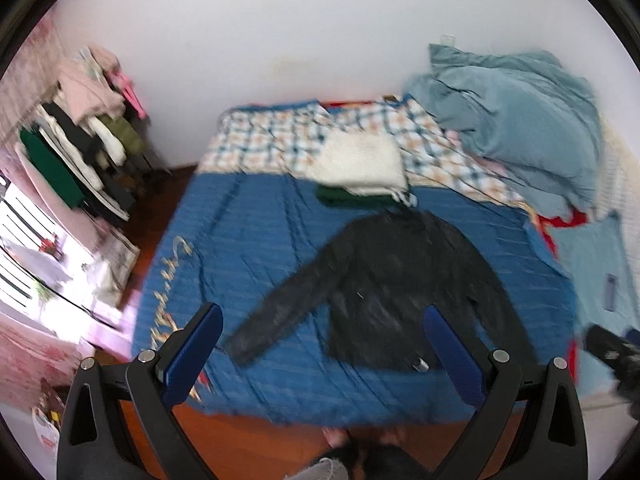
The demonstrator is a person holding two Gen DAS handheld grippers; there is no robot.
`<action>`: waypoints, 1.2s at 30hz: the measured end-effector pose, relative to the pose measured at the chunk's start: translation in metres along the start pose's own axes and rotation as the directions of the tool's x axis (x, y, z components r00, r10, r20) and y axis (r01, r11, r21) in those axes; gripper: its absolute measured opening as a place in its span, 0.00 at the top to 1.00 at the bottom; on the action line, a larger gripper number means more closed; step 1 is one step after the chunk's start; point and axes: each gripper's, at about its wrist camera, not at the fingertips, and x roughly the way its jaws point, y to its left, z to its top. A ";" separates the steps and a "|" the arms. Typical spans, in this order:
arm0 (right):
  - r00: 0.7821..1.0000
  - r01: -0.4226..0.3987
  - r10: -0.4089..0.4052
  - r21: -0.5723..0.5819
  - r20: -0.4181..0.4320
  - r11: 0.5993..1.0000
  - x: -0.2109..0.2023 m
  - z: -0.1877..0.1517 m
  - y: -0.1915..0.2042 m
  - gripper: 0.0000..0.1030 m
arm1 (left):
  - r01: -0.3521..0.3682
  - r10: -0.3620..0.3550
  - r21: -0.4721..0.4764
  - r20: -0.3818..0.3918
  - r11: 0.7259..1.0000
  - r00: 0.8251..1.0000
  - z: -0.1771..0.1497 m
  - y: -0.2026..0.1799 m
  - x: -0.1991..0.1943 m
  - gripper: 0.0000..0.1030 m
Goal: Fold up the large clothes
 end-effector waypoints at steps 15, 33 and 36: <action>0.974 0.179 -0.037 0.665 -0.221 0.725 0.277 -0.066 -0.306 0.28 | -0.223 0.232 0.069 -0.204 0.972 0.951 -0.028 -0.046 0.235 0.00; 0.954 0.250 0.034 0.849 -0.299 0.466 0.511 -0.153 -0.491 0.70 | -0.311 0.314 0.089 -0.485 0.946 0.816 -0.109 -0.093 0.460 0.00; 0.949 0.293 -0.052 0.814 -0.310 0.501 0.494 -0.142 -0.483 0.90 | -0.282 0.296 0.102 -0.470 0.954 0.832 -0.110 -0.103 0.465 0.00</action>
